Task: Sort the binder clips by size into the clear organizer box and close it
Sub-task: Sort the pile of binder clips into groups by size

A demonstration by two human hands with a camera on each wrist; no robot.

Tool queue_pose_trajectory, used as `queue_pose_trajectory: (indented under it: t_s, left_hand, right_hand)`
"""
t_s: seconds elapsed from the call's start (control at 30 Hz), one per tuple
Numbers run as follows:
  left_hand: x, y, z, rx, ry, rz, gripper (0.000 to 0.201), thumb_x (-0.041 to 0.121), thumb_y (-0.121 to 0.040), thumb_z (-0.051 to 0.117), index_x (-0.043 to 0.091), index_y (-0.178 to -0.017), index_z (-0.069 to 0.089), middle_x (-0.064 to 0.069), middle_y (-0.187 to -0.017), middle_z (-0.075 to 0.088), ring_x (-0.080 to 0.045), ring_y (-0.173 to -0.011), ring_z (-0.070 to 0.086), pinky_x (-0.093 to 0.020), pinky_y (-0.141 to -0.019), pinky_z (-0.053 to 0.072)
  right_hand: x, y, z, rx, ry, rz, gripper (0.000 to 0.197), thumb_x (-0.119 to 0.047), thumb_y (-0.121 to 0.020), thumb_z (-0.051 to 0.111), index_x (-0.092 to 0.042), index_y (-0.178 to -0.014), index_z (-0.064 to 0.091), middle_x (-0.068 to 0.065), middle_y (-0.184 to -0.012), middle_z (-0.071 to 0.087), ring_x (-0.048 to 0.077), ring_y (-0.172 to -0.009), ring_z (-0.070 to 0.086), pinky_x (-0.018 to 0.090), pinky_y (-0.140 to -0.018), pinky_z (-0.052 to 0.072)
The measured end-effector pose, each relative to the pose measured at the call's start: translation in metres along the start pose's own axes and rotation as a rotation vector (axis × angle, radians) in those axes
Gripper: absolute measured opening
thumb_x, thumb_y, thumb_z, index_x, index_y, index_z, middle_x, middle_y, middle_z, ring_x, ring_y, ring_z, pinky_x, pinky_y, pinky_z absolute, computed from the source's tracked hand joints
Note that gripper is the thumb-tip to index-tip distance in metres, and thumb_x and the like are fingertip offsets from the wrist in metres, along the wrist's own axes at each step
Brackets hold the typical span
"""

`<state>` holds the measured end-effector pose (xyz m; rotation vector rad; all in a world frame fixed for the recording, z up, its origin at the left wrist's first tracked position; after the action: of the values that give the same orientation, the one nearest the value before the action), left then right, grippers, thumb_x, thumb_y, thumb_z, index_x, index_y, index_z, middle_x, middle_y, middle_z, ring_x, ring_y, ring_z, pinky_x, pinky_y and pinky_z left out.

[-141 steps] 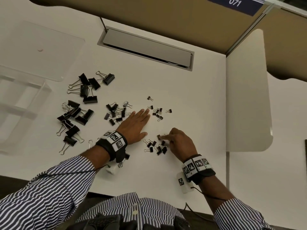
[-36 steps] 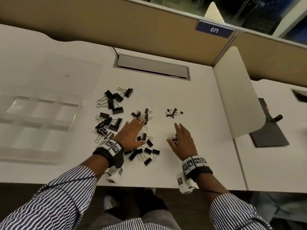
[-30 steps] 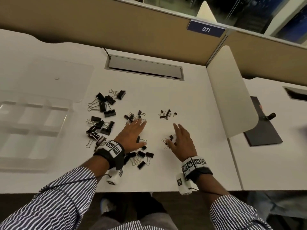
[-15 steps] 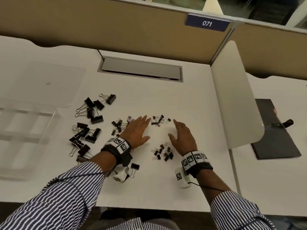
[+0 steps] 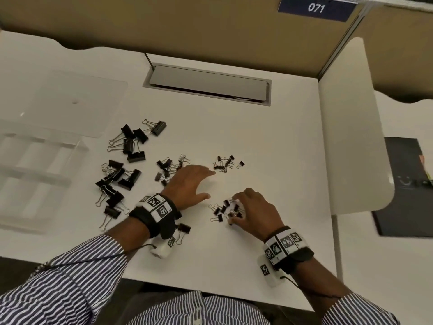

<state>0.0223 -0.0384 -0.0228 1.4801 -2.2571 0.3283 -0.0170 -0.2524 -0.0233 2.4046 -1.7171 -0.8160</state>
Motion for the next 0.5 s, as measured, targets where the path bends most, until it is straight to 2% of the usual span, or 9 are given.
queue_pose_trajectory:
  t_s: [0.07,0.13,0.23,0.37,0.5]
  left_hand:
    - [0.014,0.009,0.008,-0.025,-0.037,0.078,0.068,0.047,-0.072,0.080,0.024,-0.131,0.057,0.002,-0.120,0.062,-0.021,-0.106,0.057,-0.041,-0.091,0.046]
    - [0.025,0.016,0.022,-0.071,-0.076,0.099,0.070,0.052,-0.066,0.082,0.025,-0.126,0.059,0.004,-0.111,0.062,-0.020,-0.094,0.058,-0.037,-0.083,0.045]
    - [0.037,0.017,0.040,-0.124,-0.173,0.065,0.074,0.058,-0.062,0.081,0.026,-0.125,0.057,0.004,-0.107,0.058,-0.019,-0.092,0.055,-0.036,-0.082,0.041]
    - [0.051,0.007,0.047,-0.203,-0.262,-0.041,0.064,0.056,-0.074,0.072,0.024,-0.125,0.051,0.003,-0.113,0.058,-0.022,-0.100,0.056,-0.036,-0.086,0.037]
    - [0.048,-0.003,0.043,-0.185,-0.155,-0.203,0.048,0.040,-0.081,0.070,0.020,-0.119,0.049,-0.002,-0.112,0.062,-0.026,-0.096,0.062,-0.038,-0.080,0.048]
  right_hand:
    - [0.000,0.007,0.008,-0.026,0.008,0.014,0.067,-0.056,-0.073,0.073,-0.030,-0.128,0.045,-0.007,-0.121,0.046,0.016,-0.111,0.047,0.031,-0.072,0.045]
    - [-0.001,0.010,0.014,-0.023,0.025,0.008,0.065,-0.053,-0.072,0.075,-0.028,-0.124,0.045,-0.006,-0.118,0.045,0.018,-0.109,0.046,0.032,-0.069,0.046]
    - [-0.003,0.004,0.015,0.030,0.037,0.000,0.049,-0.042,-0.077,0.071,-0.024,-0.117,0.049,-0.003,-0.113,0.045,0.020,-0.102,0.048,0.033,-0.065,0.048]
    - [-0.010,-0.011,0.016,0.096,0.026,-0.015,0.032,-0.027,-0.081,0.064,-0.018,-0.110,0.054,0.001,-0.108,0.047,0.022,-0.094,0.050,0.034,-0.058,0.046]
    - [-0.021,-0.024,0.018,0.155,-0.004,-0.019,0.022,-0.011,-0.077,0.058,-0.011,-0.099,0.055,0.008,-0.102,0.049,0.029,-0.083,0.051,0.035,-0.051,0.037]
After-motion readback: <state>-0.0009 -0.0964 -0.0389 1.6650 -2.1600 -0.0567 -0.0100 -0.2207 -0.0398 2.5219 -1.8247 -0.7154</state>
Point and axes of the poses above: each hand's wrist, its own y-axis away from the middle knuckle, its own z-axis out of the palm, x = y × z, the point moved 5 cm from there along -y, towards the middle knuckle
